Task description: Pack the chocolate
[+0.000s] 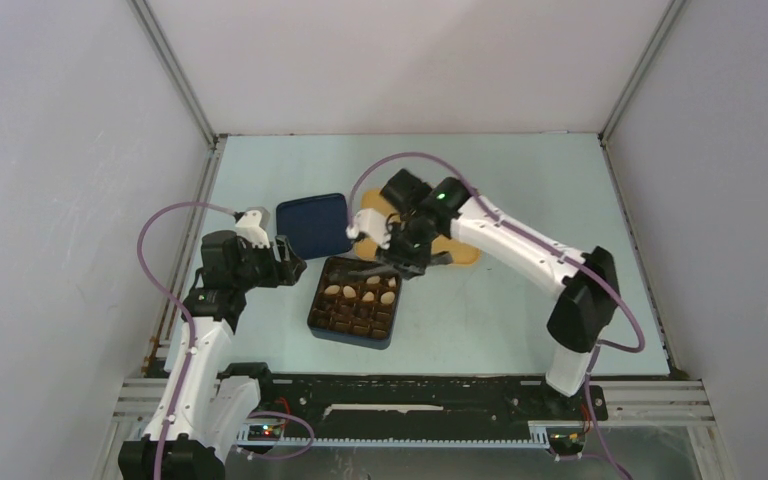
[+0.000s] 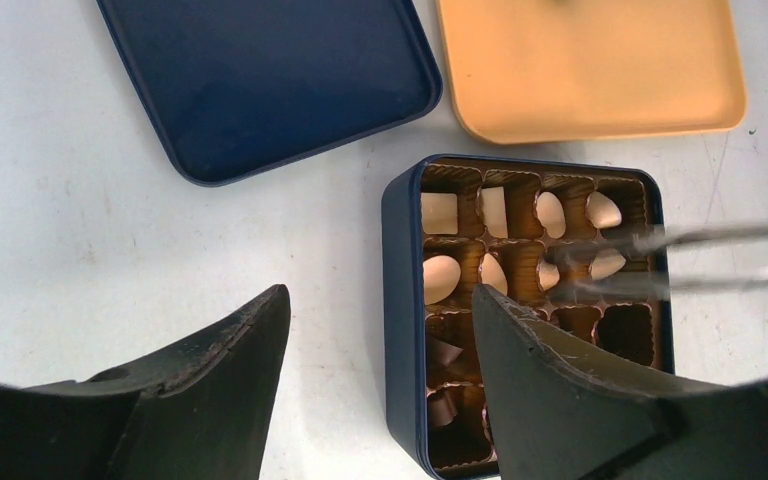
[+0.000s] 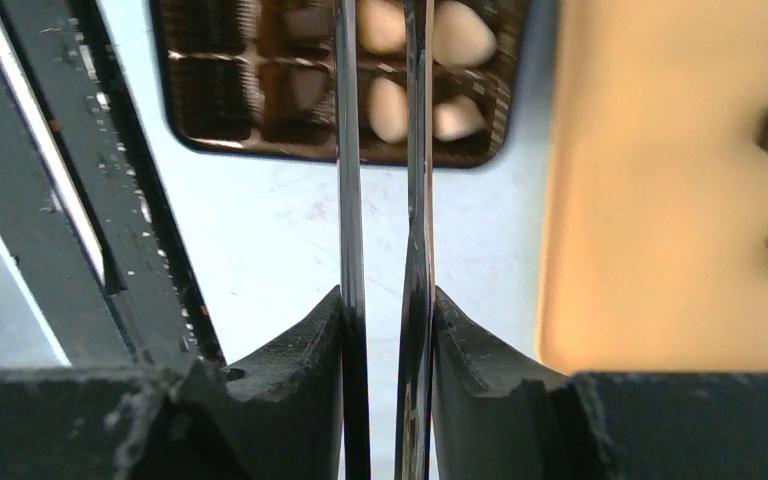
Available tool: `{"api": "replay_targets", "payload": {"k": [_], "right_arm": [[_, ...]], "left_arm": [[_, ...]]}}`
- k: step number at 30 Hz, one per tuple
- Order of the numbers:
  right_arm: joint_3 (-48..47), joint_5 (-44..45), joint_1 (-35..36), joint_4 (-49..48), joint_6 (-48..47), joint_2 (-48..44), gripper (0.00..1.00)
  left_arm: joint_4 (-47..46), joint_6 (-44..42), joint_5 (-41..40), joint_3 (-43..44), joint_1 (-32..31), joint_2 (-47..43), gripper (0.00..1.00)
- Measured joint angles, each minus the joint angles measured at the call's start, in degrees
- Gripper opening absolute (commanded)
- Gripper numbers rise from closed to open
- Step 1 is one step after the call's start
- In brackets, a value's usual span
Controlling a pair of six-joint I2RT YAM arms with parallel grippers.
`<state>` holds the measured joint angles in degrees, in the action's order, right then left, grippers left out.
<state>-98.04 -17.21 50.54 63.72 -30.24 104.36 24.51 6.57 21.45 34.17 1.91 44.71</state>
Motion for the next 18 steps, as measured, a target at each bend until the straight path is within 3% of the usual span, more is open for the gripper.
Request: {"api": "replay_targets", "payload": {"k": [7, 18], "right_arm": [[3.91, 1.68, -12.07, -3.52, 1.97, -6.78, 0.35], [9.53, 8.83, -26.34, -9.49, 7.19, -5.95, 0.39]], "left_arm": [[-0.04, 0.0, 0.04, 0.0, 0.0, 0.28, 0.71], [-0.02, 0.0, 0.04, 0.0, 0.02, 0.39, 0.71]]}}
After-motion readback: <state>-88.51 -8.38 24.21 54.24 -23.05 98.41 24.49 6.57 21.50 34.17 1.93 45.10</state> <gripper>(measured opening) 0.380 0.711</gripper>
